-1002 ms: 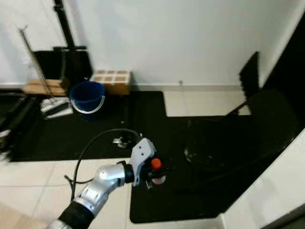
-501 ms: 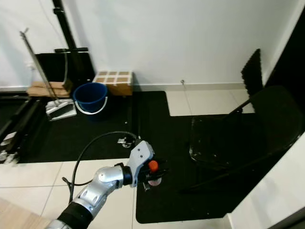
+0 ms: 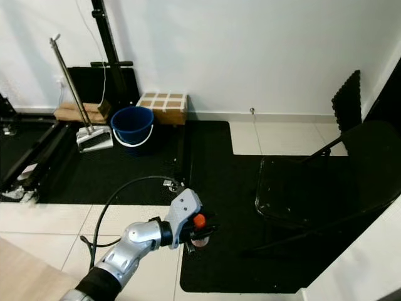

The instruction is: Restocking fridge

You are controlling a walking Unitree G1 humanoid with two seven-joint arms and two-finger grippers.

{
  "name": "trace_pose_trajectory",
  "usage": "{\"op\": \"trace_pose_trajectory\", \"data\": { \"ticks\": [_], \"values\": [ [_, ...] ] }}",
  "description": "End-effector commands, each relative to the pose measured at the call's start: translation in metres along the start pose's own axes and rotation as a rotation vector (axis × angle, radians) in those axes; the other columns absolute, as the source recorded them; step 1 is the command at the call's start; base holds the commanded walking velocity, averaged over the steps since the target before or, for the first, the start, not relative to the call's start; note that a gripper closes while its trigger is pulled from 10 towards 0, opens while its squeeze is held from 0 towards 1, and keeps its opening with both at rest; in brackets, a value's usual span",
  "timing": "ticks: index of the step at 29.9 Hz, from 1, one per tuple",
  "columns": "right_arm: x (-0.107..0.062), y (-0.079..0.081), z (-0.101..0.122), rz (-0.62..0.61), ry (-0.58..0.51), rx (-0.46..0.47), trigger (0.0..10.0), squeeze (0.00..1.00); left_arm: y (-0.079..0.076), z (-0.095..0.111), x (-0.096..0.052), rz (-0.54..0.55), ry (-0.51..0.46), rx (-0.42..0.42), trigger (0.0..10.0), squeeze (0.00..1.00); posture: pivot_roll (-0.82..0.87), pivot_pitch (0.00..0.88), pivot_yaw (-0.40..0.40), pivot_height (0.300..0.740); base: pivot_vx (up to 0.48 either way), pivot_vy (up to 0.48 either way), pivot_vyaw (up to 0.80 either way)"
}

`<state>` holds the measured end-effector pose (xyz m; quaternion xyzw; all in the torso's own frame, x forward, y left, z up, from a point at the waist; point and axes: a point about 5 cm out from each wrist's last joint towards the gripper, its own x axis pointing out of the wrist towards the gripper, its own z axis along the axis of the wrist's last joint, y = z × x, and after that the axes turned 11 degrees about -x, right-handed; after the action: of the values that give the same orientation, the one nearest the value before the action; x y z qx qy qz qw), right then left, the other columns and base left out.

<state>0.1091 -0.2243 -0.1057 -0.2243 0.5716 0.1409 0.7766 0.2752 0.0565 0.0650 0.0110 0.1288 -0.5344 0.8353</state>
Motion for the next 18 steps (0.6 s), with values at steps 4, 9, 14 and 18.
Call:
{"op": "trace_pose_trajectory", "data": {
  "ticks": [4, 9, 14, 18],
  "values": [
    [-0.0003, 0.0011, -0.0031, 0.002, 0.004, 0.007, 10.0, 0.00, 0.0002, 0.0016, 0.0020, -0.006, 0.001, 0.018, 10.0, 0.00, 0.06, 0.000, 0.000, 0.740, 0.000, 0.000, 0.00],
    [-0.0003, 0.0004, -0.0025, 0.002, 0.003, 0.004, 10.0, 0.00, 0.0004, 0.0035, 0.0028, -0.010, -0.008, 0.020, 10.0, 0.00, 0.06, 0.000, 0.000, 0.740, 0.000, 0.000, 0.00],
    [-0.0003, -0.0004, -0.0017, 0.001, 0.001, 0.001, 10.0, 0.00, 0.0000, 0.0053, 0.0030, -0.022, -0.011, 0.030, 10.0, 0.00, 0.06, 0.000, -0.002, 0.740, 0.000, -0.343, 0.00],
    [-0.0003, -0.0015, -0.0003, -0.001, -0.003, 0.000, 10.0, 0.00, 0.0004, 0.0063, 0.0034, -0.018, -0.016, 0.030, 10.0, 0.00, 0.06, 0.000, -0.002, 0.740, 0.000, -0.472, 0.00]
  ]
}}
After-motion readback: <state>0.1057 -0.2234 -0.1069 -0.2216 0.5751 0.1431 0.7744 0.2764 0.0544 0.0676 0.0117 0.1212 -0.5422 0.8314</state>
